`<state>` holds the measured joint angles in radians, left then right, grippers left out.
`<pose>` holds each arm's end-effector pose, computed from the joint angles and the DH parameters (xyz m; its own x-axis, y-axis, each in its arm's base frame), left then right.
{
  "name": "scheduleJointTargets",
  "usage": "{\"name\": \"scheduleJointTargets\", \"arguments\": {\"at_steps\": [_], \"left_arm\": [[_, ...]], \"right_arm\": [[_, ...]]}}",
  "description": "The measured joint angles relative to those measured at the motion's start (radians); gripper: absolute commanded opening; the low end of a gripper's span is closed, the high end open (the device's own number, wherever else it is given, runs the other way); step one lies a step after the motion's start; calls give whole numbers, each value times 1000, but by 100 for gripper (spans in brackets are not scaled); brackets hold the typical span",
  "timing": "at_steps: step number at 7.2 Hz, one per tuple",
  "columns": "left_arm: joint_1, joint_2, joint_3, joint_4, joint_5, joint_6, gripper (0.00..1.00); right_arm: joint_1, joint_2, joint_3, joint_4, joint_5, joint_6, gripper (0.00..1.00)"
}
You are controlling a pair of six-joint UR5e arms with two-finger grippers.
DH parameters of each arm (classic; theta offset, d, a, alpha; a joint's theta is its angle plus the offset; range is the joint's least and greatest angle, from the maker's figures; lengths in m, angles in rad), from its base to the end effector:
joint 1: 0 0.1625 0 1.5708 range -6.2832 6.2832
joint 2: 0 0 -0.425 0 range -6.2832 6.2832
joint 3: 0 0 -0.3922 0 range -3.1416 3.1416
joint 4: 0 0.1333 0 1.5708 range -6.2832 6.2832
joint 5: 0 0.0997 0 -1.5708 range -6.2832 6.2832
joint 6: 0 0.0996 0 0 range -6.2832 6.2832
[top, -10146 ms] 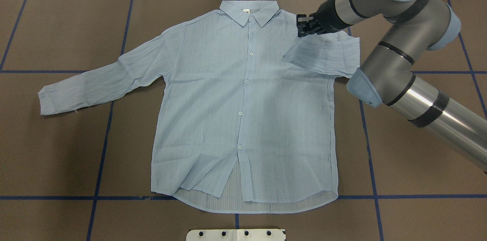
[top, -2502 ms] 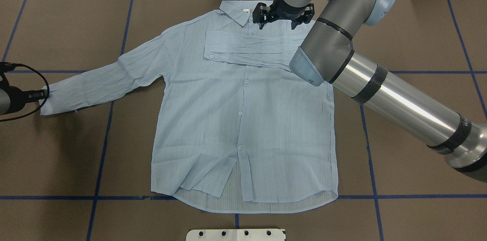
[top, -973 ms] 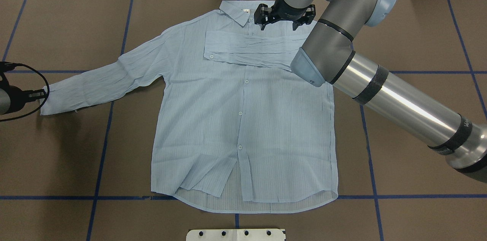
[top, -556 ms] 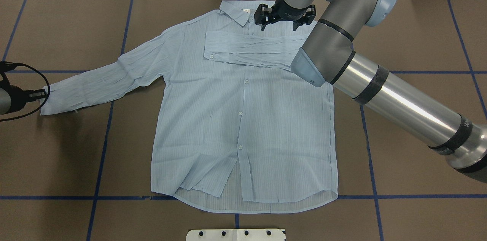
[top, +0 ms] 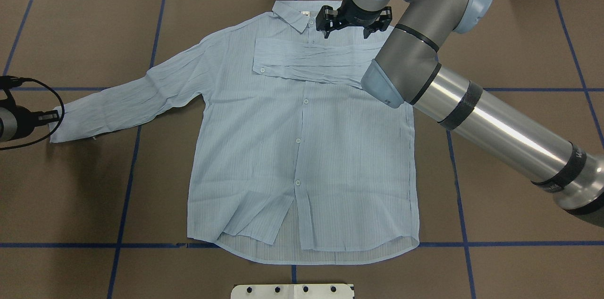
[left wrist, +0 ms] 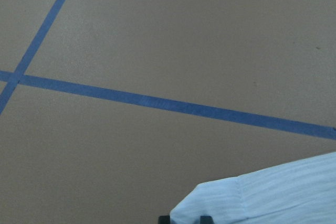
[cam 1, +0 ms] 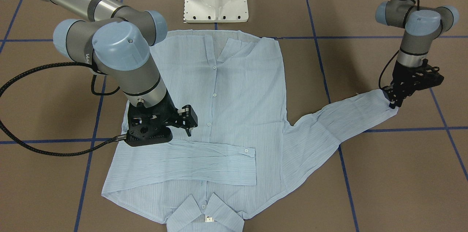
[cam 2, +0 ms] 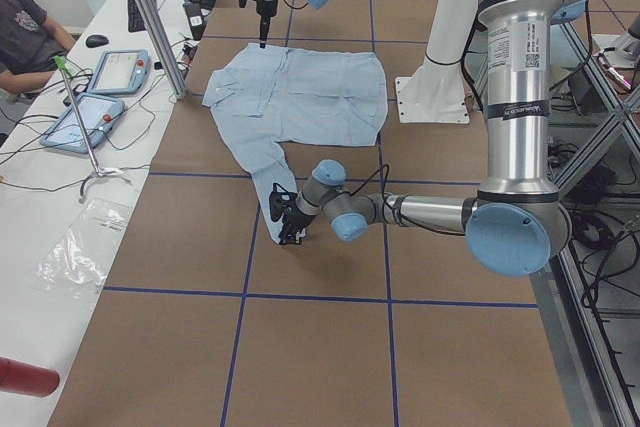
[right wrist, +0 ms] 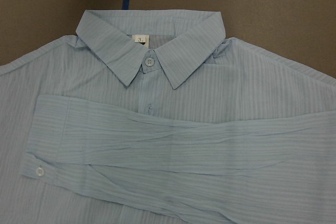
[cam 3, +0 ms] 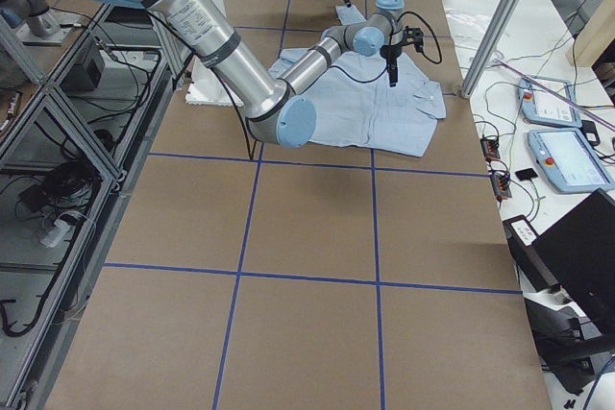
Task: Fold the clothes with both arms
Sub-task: 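Lift the sleeve with the left gripper toward the collar while the right gripper withdraws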
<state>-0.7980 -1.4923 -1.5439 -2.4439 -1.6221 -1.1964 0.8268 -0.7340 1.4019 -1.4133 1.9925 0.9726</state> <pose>0.2556 -0.4457 0.6298 0.7199 -0.2151 -0.6599 0.4586 0.8610 0.2196 -0.4452 -0.6203 0.1927 0.6429 -0.0602 0.7636 -0.1277 0.9745 0.1844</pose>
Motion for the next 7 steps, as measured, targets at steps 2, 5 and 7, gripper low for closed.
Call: {"name": "scheduleJointTargets", "arguments": {"at_steps": [2, 5, 7], "left_arm": [[0, 0, -3, 2, 1, 0, 0], [-3, 6, -37, 9, 12, 0, 0], [-6, 12, -142, 98, 13, 2, 0]], "right_arm": [[0, -1, 0, 0, 0, 0, 100], [1, -2, 0, 1, 2, 0, 100], [2, -13, 9, 1, 7, 0, 100]]}}
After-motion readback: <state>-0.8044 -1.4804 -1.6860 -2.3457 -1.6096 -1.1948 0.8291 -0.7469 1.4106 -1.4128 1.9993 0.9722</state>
